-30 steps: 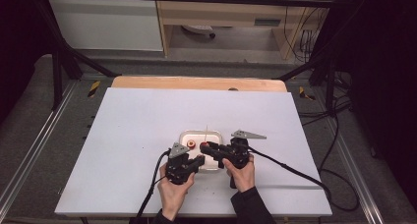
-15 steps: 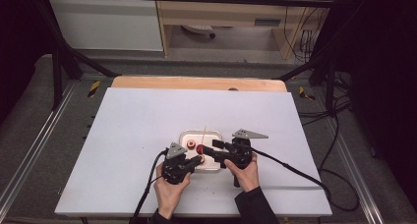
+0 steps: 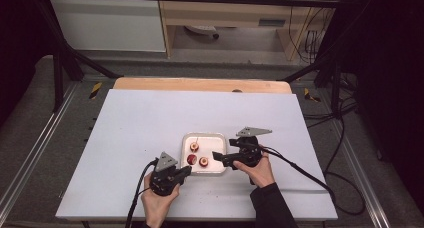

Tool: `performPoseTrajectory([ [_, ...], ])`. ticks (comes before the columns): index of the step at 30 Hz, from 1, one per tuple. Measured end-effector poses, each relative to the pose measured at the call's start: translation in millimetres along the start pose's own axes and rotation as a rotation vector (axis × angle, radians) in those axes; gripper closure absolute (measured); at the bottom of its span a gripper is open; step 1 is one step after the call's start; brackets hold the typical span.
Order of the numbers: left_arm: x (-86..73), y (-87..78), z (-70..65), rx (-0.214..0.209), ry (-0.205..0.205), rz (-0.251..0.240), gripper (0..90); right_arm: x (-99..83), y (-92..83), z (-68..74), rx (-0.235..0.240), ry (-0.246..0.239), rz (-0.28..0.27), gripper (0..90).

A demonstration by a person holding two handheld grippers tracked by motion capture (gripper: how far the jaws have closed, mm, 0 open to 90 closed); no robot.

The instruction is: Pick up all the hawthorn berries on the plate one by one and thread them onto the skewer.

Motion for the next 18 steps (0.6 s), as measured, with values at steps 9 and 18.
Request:
performPoseTrajectory([
  [9, -11.1, -17.3, 8.5, 0.012, 0.015, 0.006, 88.6, -0.6, 1.9, 5.2, 0.000, -0.089, 0.140, 6.8],
  [18, -16.3, -26.9, 16.4, 0.029, 0.023, 0.007, 88.6, 2.0, 17.3, 18.7, -0.003, -0.128, 0.247, 9.3],
])
Point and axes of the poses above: each handheld gripper's, and its own axes: y roughly forward along the jaws, x roughly out of its top, z roughly to its left, the point moved 8 cm from there along y, roughly forward along the jaws, and after that the axes turned 12 degrees about -z, right-handed, at the moved point
